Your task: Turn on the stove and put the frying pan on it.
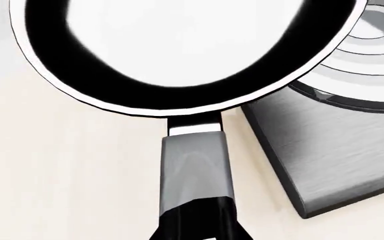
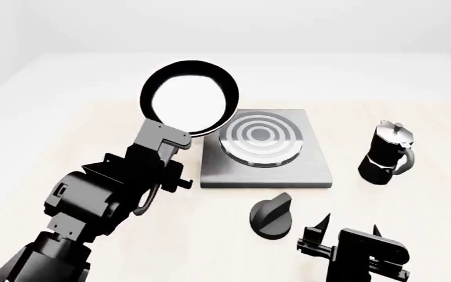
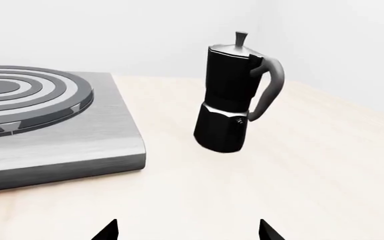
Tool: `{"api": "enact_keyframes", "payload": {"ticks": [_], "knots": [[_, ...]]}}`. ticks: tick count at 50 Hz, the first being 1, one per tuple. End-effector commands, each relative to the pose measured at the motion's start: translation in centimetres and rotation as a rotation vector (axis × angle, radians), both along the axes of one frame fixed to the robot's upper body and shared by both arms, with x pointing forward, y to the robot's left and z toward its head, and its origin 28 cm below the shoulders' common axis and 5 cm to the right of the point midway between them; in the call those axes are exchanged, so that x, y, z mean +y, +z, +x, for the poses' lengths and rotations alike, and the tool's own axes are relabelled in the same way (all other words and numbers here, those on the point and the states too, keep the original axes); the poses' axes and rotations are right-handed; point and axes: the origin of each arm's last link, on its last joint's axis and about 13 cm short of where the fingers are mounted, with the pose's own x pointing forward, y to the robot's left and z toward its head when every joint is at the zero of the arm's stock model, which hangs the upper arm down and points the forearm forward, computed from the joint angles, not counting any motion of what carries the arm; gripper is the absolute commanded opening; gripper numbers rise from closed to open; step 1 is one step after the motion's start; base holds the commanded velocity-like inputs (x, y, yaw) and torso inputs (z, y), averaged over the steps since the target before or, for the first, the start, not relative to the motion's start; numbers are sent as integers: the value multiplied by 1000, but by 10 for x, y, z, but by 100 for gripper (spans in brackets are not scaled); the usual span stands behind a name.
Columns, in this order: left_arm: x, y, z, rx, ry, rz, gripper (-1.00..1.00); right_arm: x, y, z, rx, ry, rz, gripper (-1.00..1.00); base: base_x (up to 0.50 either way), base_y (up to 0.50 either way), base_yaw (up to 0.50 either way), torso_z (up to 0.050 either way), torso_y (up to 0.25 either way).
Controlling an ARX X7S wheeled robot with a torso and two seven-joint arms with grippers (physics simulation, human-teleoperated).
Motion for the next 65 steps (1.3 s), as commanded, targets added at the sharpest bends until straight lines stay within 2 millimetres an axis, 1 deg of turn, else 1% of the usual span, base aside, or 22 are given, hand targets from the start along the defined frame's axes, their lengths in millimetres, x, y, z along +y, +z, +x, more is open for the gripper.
{"api": "enact_keyframes", "payload": {"ticks": [1, 7, 9, 14, 19, 21, 25, 28, 39, 43, 50, 57, 65], "knots": [[-8, 24, 9, -74, -33, 53, -100, 0, -3, 1, 0, 3, 1, 100, 0, 0, 0, 0, 0], [-16, 25, 12, -63, -35, 26, -100, 0, -2, 1, -1, 5, 1, 100, 0, 0, 0, 0, 2], [-18, 24, 14, -54, -29, 43, -100, 0, -2, 1, -1, 6, 2, 100, 0, 0, 0, 0, 5], [-23, 26, 15, -45, -25, 7, -100, 0, -1, 1, -1, 10, 2, 100, 0, 0, 0, 0, 2], [-29, 26, 17, -12, -24, -1, -100, -1, -4, 2, -1, 12, 3, 100, 0, 0, 0, 0, 2], [-31, 26, 17, 33, -22, 11, -100, 0, -3, 2, -1, 13, 3, 100, 0, 0, 0, 0, 0], [-33, 25, 19, 48, -18, 0, -100, 0, -2, 1, 0, 14, 4, 100, 0, 0, 0, 0, 3], [-35, 26, 17, 59, -24, -2, -100, 0, -1, 1, 1, 16, 4, 100, 0, 0, 0, 0, 0], [-46, 39, 5, 14, -140, -38, -100, 0, -3, 2, 2, 18, 5, 100, 0, 0, 0, 1, 2], [-49, 39, 5, 2, -149, -41, -100, 0, -2, 2, 2, 18, 5, 100, 0, 0, 0, 0, 3], [-55, 40, -2, -8, -198, -33, -100, 0, -2, 2, 2, 19, 5, 100, 0, 0, 0, 0, 1], [-65, 38, -7, -9, -246, -3, -100, 0, -3, 2, 2, 19, 6, 100, 0, 0, 0, 0, 1], [-73, 35, -5, -8, -253, 7, -100, 0, -3, 2, 1, 21, 7, 100, 0, 0, 0, 0, 3]]}}
